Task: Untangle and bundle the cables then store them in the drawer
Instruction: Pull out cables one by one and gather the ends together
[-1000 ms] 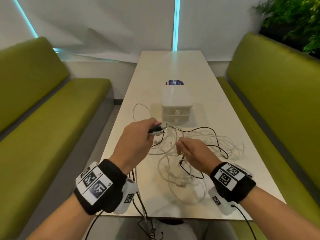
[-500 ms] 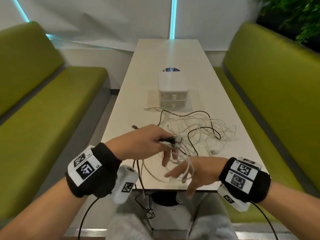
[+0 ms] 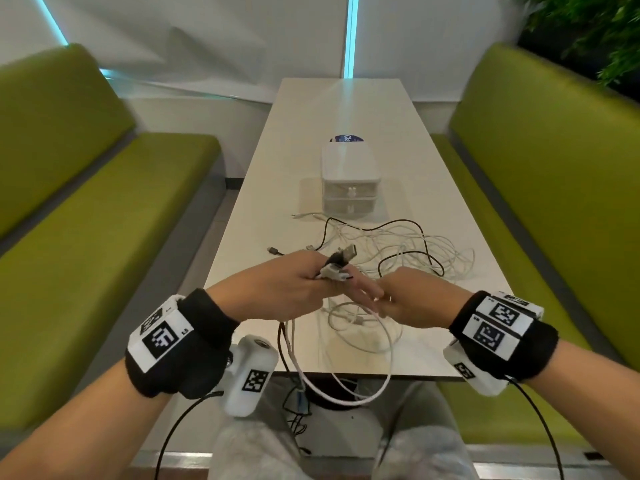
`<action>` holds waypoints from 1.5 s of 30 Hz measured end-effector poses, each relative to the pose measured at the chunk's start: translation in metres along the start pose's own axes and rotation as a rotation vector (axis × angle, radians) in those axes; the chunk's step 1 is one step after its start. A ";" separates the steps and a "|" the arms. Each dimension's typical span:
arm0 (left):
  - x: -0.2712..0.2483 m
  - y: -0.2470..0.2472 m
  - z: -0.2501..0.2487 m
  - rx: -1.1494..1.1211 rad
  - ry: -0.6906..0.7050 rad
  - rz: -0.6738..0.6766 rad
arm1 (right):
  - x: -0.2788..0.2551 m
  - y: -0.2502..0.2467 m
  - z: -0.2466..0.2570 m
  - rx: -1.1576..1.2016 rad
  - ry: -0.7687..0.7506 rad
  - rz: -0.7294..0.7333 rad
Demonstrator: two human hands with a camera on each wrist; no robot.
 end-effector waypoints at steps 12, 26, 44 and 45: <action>-0.001 -0.008 0.002 -0.115 -0.003 -0.124 | -0.005 0.036 0.042 0.294 -0.127 0.436; 0.000 -0.012 0.005 -0.217 -0.013 -0.177 | 0.000 0.068 0.041 0.199 -0.196 0.416; 0.024 -0.022 0.043 -0.020 -0.139 -0.484 | 0.004 0.058 0.012 0.360 -0.015 0.436; 0.023 -0.027 0.045 -0.037 -0.141 -0.536 | 0.000 0.063 0.012 0.333 -0.010 0.450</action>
Point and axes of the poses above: each hand's wrist, its own x-axis towards the middle knuckle, its own y-axis out of the palm, z = x × y, the point moved 5 cm from there along x, towards the middle knuckle, and after that the axes turned 8 degrees about x, right-handed, at the moved point
